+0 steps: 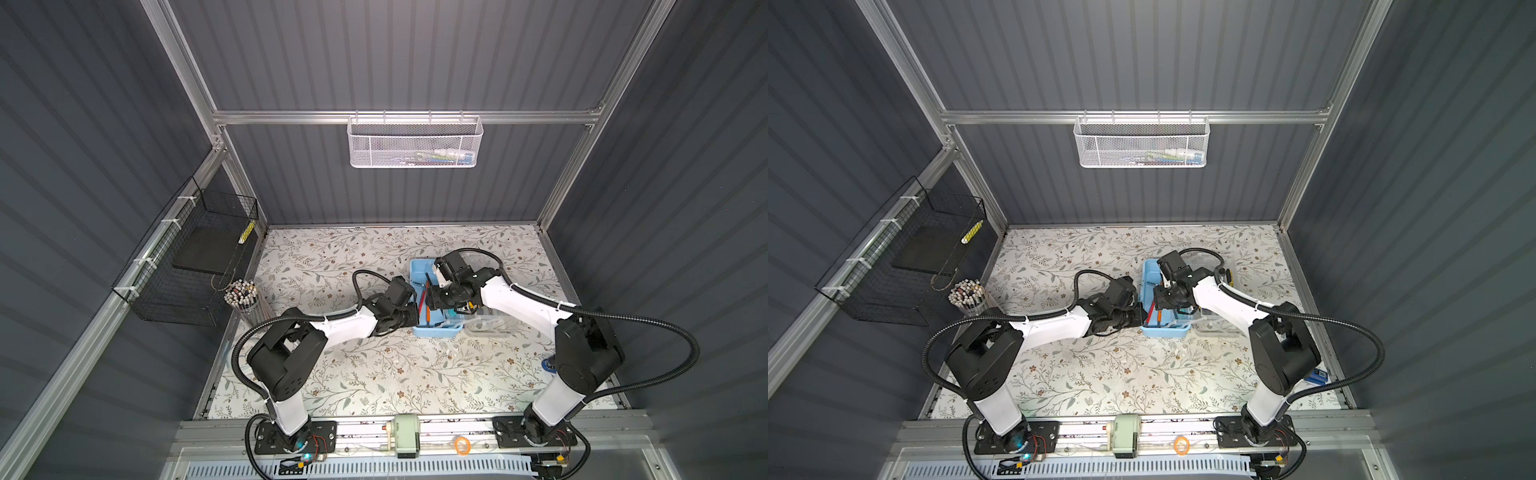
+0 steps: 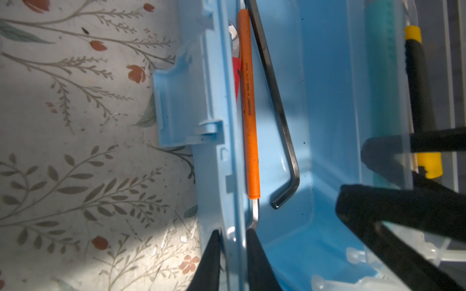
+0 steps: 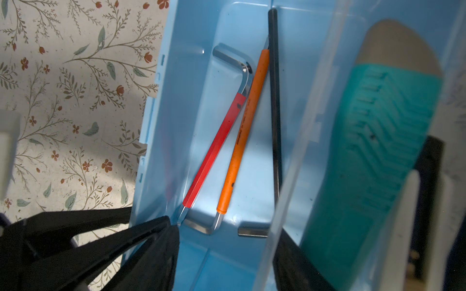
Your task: Pack the tool kit
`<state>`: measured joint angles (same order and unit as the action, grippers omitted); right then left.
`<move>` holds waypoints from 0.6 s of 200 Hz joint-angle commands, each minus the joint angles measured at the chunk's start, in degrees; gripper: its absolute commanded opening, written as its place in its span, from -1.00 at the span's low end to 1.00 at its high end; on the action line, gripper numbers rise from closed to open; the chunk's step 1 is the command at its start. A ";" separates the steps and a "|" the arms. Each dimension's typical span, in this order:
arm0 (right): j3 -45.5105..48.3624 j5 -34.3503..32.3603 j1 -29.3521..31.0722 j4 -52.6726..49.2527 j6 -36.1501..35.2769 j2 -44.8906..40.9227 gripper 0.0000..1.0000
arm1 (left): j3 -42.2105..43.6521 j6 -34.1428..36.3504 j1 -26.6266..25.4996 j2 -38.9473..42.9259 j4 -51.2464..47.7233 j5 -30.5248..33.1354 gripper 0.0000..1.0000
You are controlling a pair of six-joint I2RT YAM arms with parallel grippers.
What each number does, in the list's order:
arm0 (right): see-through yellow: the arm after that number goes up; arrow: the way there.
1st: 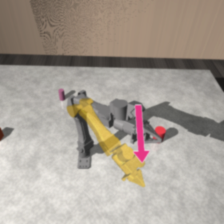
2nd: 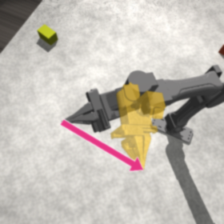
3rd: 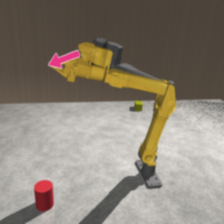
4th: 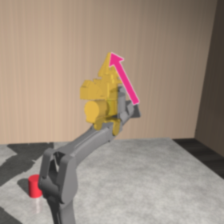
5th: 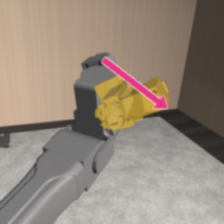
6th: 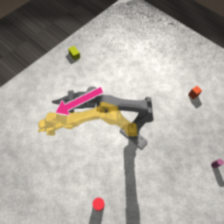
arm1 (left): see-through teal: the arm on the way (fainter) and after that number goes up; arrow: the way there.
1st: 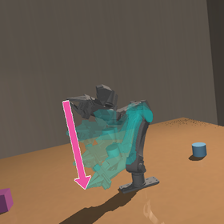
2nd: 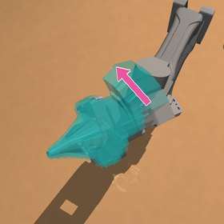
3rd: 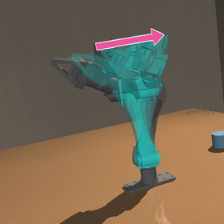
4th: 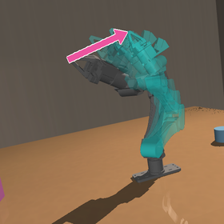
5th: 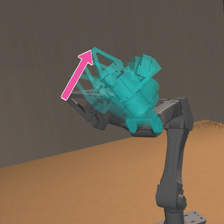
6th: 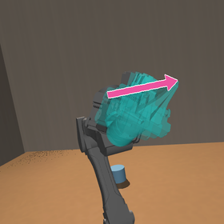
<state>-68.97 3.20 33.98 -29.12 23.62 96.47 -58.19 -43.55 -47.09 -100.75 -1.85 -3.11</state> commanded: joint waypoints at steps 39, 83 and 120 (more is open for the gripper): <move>-0.44 1.54 3.69 -1.78 1.59 -5.32 0.48 | -2.34 4.09 -5.44 -0.13 -0.01 -7.96 -0.41; -0.78 -1.61 2.85 -2.52 1.70 -9.30 0.60 | -3.27 6.48 -5.07 0.94 -3.19 -4.58 -0.26; -0.19 -5.65 0.98 -4.13 -0.13 -13.45 0.82 | -3.51 7.06 -3.77 1.78 -3.77 -3.77 -0.18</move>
<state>-68.60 0.40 36.32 -32.60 24.88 85.58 -59.57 -38.70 -51.40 -100.73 -5.48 -5.69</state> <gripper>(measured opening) 0.896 0.393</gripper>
